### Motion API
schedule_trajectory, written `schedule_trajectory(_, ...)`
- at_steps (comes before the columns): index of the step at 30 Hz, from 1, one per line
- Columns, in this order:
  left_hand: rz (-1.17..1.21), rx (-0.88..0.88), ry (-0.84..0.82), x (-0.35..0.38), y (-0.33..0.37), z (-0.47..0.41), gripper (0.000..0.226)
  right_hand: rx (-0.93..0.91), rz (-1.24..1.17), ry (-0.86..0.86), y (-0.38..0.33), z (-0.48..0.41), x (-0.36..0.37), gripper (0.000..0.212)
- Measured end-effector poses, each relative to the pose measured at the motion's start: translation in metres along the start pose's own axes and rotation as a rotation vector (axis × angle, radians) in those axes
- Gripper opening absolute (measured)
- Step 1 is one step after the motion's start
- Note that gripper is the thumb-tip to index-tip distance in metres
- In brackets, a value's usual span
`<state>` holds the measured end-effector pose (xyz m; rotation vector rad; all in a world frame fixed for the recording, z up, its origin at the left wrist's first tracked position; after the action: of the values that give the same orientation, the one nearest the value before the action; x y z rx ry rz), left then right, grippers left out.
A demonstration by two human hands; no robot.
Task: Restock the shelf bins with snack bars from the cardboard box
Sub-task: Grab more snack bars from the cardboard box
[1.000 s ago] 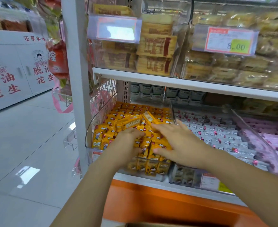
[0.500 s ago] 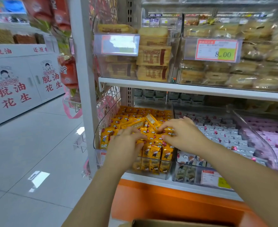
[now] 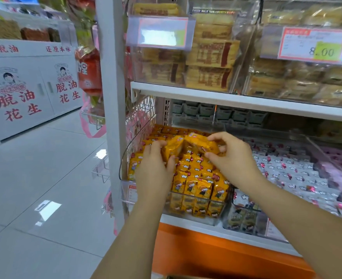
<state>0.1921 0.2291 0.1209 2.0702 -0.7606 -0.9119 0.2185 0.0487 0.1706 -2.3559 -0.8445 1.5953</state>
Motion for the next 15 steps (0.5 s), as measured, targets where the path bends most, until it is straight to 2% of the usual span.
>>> schedule_trajectory(3,0.15,0.088,0.057,-0.013,0.018,0.003,0.03,0.128,-0.345,0.005,0.004,0.014,-0.005,0.028)
schedule_trajectory(6,0.246,0.137,0.032,-0.027,0.033,0.007,0.03,0.222,-0.59,-0.021,0.002,0.025,-0.012,0.029)
schedule_trajectory(9,0.312,0.161,-0.015,-0.042,0.047,0.015,0.031,0.291,-0.802,-0.119,-0.006,0.035,-0.019,0.026)
schedule_trajectory(11,0.325,0.151,-0.039,-0.048,0.053,0.023,0.026,0.324,-0.837,-0.173,-0.01,0.043,-0.023,0.022)
schedule_trajectory(15,0.57,-0.072,-0.026,-0.055,0.044,0.049,0.018,0.306,-0.712,-0.183,-0.015,0.06,-0.028,0.02)
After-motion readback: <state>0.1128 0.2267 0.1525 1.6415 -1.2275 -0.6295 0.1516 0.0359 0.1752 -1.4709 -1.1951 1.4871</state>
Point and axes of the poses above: each hand's wrist, its own z-axis away from the middle knuckle, its own x-axis out of the palm, y = z × x, the point moved 6 cm from there along -z, towards the middle knuckle, and after that the axes turned 14 degrees about z, right-handed, at the moved point
